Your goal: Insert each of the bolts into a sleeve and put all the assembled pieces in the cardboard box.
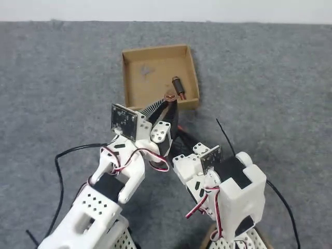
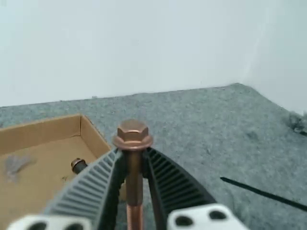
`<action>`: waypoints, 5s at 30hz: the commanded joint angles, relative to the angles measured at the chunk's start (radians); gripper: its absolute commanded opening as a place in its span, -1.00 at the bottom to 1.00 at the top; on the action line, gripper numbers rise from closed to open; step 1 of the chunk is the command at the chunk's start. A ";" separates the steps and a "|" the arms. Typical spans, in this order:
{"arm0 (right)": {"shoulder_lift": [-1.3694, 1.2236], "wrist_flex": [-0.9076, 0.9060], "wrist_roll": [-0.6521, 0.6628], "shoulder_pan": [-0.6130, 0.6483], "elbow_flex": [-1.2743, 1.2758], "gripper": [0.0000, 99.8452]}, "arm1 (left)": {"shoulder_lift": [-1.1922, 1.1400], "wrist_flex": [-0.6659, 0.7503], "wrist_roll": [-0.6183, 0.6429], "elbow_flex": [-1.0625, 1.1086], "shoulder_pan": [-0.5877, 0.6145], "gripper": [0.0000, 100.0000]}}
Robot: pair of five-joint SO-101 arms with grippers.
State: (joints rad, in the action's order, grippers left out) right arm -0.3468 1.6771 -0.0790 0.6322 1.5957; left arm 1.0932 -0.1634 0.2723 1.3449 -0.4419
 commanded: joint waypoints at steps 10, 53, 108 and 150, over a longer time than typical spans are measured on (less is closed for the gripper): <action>0.041 0.001 0.021 -0.022 0.009 -0.99 | -0.140 0.123 -0.011 -0.015 -0.003 -0.98; 0.044 0.002 0.021 -0.044 0.009 -0.99 | -0.101 0.037 -0.012 0.189 -0.008 -0.98; 0.042 0.002 0.021 -0.044 0.009 -0.99 | -0.098 -0.207 -0.006 -0.094 0.146 -0.66; 0.042 0.001 0.021 -0.045 0.012 -0.99 | -0.100 -0.413 -0.014 0.113 0.672 -0.66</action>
State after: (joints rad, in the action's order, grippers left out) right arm -0.3468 1.6771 -0.0775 0.6015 1.5957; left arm 0.9720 -0.6099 0.2662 1.4584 0.2240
